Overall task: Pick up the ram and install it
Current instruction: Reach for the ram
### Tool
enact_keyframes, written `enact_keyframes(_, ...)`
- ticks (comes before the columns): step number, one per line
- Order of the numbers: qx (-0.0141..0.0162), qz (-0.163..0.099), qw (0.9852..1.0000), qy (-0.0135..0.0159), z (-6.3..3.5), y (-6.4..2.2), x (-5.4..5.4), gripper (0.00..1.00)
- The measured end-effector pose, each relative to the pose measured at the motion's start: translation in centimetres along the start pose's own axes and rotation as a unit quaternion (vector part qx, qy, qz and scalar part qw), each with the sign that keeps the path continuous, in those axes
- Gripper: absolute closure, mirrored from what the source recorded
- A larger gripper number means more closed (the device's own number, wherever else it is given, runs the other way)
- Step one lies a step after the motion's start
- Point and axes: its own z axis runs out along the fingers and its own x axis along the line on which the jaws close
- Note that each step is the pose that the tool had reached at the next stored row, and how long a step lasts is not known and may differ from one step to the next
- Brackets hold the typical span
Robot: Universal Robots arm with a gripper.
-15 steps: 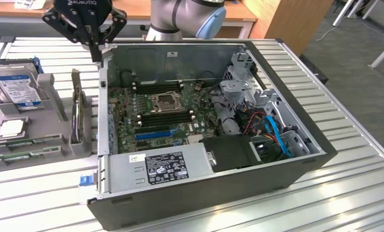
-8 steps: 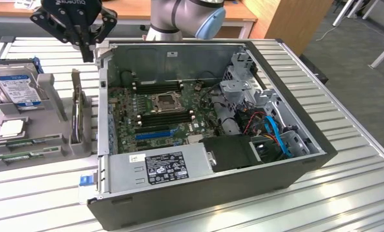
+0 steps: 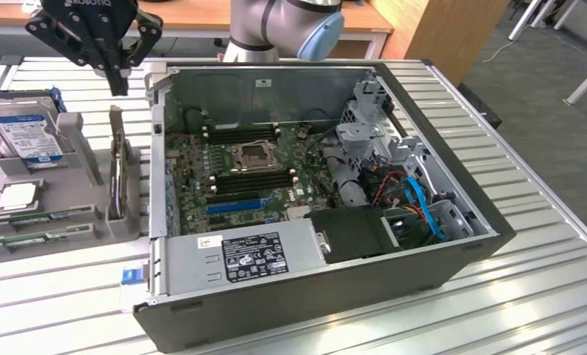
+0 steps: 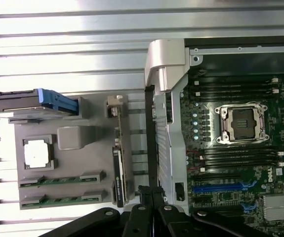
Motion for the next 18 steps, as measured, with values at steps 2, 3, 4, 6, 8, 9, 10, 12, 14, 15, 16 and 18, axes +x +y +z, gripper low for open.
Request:
enact_keyframes(2,0.0,0.0,1.0,0.0,-0.01,-0.03,0.4,0.86)
enact_keyframes(3,0.0,0.0,1.0,0.0,0.0,-0.04,0.7,0.86)
enact_keyframes(4,0.0,0.0,1.0,0.0,0.0,-0.05,0.9,0.86)
enact_keyframes(6,0.0,0.0,1.0,0.0001,-0.01,-0.08,1.3,0.86)
enact_keyframes(8,0.0,0.0,1.0,0.0001,-0.01,-0.1,1.7,0.86)
enact_keyframes(9,0.0,0.0,1.0,0.0001,-0.01,-0.11,1.9,0.86)
enact_keyframes(10,0.0,0.0,1.0,0.0001,-0.01,-0.12,2.2,0.86)
enact_keyframes(12,0.0,0.0,1.0,0.0001,-0.01,-0.14,2.5,0.86)
enact_keyframes(14,0.0,0.0,1.0,0.0001,-0.02,-0.16,2.9,0.86)
enact_keyframes(15,0.0,0.0,1.0,0.0002,-0.02,-0.17,3.2,0.86)
enact_keyframes(16,0.0,0.0,1.0,0.0001,-0.02,-0.18,3.4,0.86)
enact_keyframes(18,0.0,0.0,1.0,0.0002,-0.02,-0.2,3.8,0.86)
